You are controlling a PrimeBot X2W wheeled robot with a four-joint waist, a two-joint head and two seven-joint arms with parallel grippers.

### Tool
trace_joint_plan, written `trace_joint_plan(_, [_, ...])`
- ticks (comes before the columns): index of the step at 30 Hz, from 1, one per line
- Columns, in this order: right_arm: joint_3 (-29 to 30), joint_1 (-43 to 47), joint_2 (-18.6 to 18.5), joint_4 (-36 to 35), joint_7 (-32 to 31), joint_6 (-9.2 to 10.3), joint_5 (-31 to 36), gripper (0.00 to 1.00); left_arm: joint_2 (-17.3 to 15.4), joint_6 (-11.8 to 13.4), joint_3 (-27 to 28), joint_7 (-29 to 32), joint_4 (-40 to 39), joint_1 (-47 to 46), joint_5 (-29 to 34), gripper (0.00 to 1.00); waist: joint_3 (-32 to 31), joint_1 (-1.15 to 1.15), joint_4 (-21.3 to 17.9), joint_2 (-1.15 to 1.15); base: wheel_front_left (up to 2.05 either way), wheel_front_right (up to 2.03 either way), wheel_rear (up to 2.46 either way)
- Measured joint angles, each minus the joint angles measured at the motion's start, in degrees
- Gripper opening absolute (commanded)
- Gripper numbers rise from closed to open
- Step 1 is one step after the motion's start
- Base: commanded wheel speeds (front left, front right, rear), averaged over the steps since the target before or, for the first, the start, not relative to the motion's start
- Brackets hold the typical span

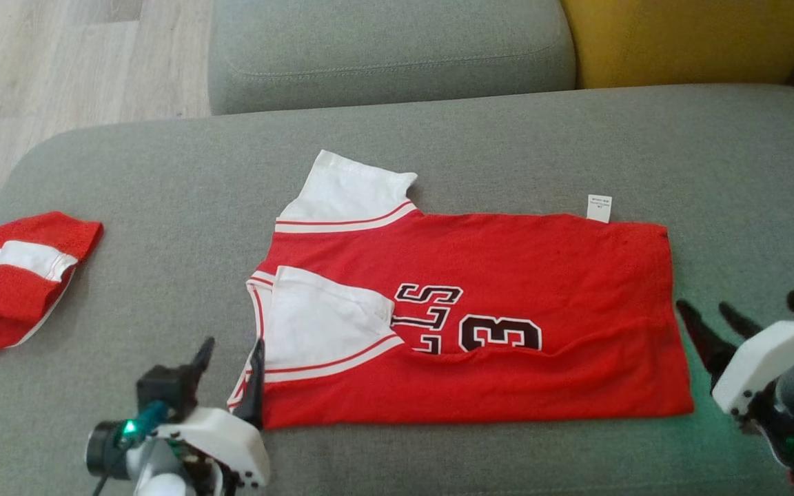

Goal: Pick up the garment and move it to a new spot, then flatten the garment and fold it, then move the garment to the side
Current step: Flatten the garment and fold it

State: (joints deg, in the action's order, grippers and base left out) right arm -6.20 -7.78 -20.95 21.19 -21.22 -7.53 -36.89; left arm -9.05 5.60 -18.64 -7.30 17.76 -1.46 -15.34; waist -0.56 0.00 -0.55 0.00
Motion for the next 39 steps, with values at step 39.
trace_joint_plan(39, [-6.69, -28.43, 11.35, 0.33, 16.27, 0.0, 19.14, 1.0, -13.56, -13.16, -16.18, 21.64, 30.88, -56.79, -7.87, 1.0, 23.45, 0.01, -15.62, 0.0, 0.0, 0.0, 0.0])
